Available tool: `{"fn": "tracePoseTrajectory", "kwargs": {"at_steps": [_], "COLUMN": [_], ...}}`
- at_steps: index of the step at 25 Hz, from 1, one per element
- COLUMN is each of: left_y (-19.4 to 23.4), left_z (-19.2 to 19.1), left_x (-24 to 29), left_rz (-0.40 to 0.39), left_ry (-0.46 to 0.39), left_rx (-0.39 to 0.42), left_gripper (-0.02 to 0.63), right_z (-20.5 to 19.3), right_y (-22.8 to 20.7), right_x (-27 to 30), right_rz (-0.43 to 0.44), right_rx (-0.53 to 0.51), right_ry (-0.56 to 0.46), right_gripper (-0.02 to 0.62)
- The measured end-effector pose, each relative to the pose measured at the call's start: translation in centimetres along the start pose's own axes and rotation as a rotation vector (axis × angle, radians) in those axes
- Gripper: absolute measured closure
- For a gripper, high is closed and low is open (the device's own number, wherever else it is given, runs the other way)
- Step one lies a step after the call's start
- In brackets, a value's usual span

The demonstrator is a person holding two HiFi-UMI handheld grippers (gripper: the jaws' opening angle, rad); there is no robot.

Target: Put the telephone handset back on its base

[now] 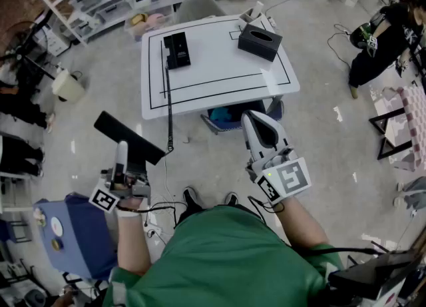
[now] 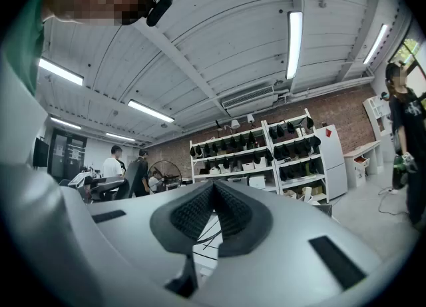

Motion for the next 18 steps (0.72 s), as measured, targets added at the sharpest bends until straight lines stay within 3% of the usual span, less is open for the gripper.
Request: {"fn": "tracePoseTrajectory", "kwargs": {"at_steps": [9,18], "left_y": [0.1,1.7], "left_z": [6.0,13.6], "left_x": [-3.0,-4.8], "left_rz": [0.011,-0.056], "left_ry": [0.045,0.072], "left_rx": [0.011,-0.001], "left_gripper": [0.520,0.520], "right_z": [0.4,3.2], "right_y": [5.9,11.4], "right_x": [3.9,8.9], "right_rz": [-0.034,-0.094], "right_rx": [0.001,-0.044], "right_ry": [0.054,0.054], "right_gripper": [0.572,0.572]}}
Point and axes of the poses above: the fingertips, and each gripper's own axes: x forward along the fingers, y to its left, z out of its top, the point moved 4 cm from there along -x, backward along the fingers, and after that the axes turned 14 degrees about -x, right-handed, at the moved point
